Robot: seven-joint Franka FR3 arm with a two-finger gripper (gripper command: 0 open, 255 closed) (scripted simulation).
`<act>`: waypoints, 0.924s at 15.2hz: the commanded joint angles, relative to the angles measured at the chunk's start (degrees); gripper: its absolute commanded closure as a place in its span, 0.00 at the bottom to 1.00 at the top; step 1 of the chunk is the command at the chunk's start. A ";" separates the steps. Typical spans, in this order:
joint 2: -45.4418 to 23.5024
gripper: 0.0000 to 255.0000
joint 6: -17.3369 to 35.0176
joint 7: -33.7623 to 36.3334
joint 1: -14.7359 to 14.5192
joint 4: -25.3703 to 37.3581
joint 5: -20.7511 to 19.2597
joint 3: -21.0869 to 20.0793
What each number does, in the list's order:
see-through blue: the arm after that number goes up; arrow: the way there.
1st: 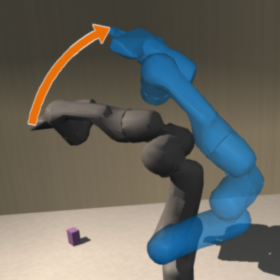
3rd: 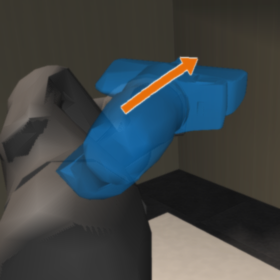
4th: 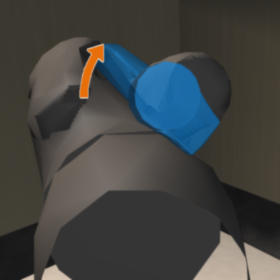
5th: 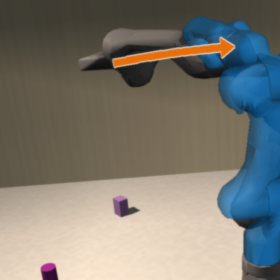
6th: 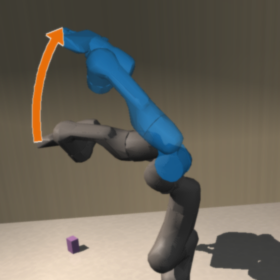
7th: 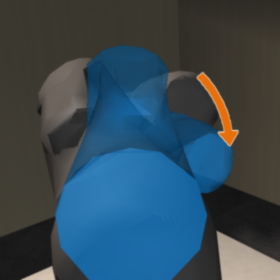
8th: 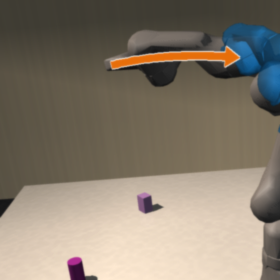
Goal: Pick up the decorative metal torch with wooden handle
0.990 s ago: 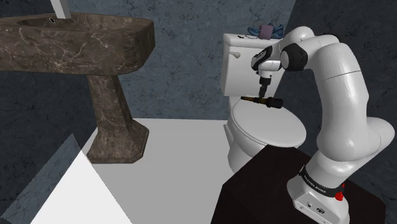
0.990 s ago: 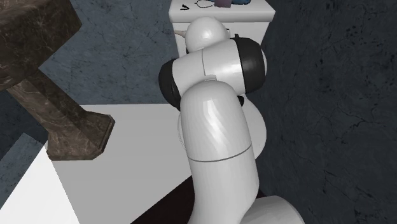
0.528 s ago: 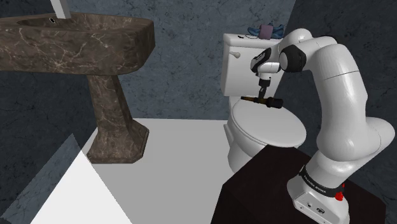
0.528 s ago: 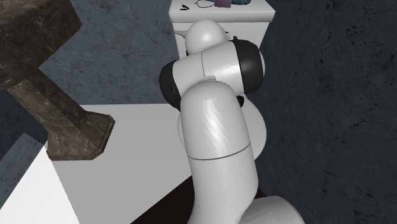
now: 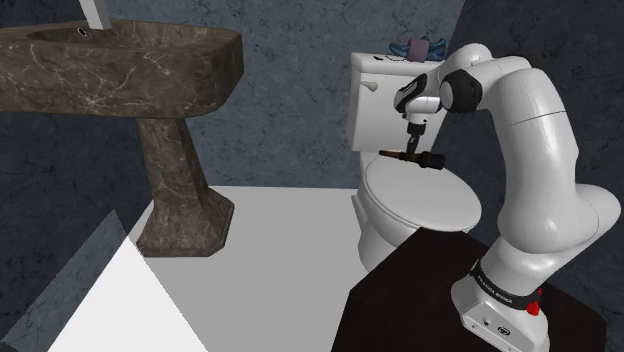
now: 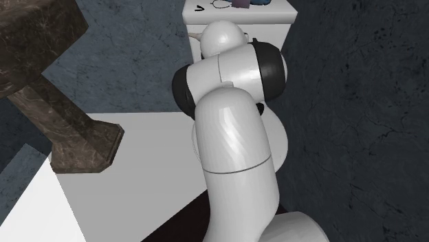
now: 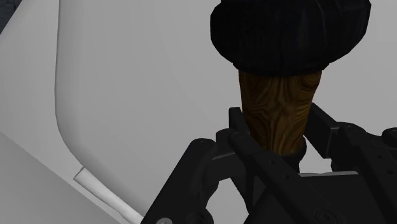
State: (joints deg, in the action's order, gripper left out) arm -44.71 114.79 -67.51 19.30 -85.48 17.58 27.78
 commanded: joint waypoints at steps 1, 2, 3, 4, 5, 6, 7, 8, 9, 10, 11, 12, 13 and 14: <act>0.81 1.00 -0.78 0.12 -0.20 0.01 -0.29 0.25; 1.23 1.00 -1.29 0.18 -0.28 0.11 -0.46 0.38; 1.66 1.00 -1.79 0.24 -0.36 0.20 -0.63 0.52; 2.08 1.00 -2.29 0.30 -0.44 0.31 -0.80 0.66; 2.49 1.00 -2.80 0.36 -0.51 0.43 -0.97 0.80; 2.89 1.00 -3.32 0.42 -0.58 0.57 -1.13 0.93; 3.28 1.00 -3.85 0.48 -0.64 0.72 -1.30 1.06; 3.66 1.00 -4.38 0.55 -0.71 0.89 -1.46 1.18; 4.04 1.00 -4.91 0.61 -0.76 1.08 -1.62 1.31; 4.41 1.00 -5.45 0.67 -0.82 1.28 -1.78 1.43; 4.77 1.00 -6.00 0.73 -0.87 1.49 -1.94 1.54; 5.12 1.00 -6.56 0.79 -0.91 1.72 -2.10 1.66; 5.46 1.00 -7.12 0.85 -0.96 1.96 -2.25 1.77; 5.51 1.00 -7.20 0.86 -0.96 1.99 -2.28 1.79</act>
State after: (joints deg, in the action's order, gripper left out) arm -39.47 107.86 -66.64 18.36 -83.50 15.42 29.47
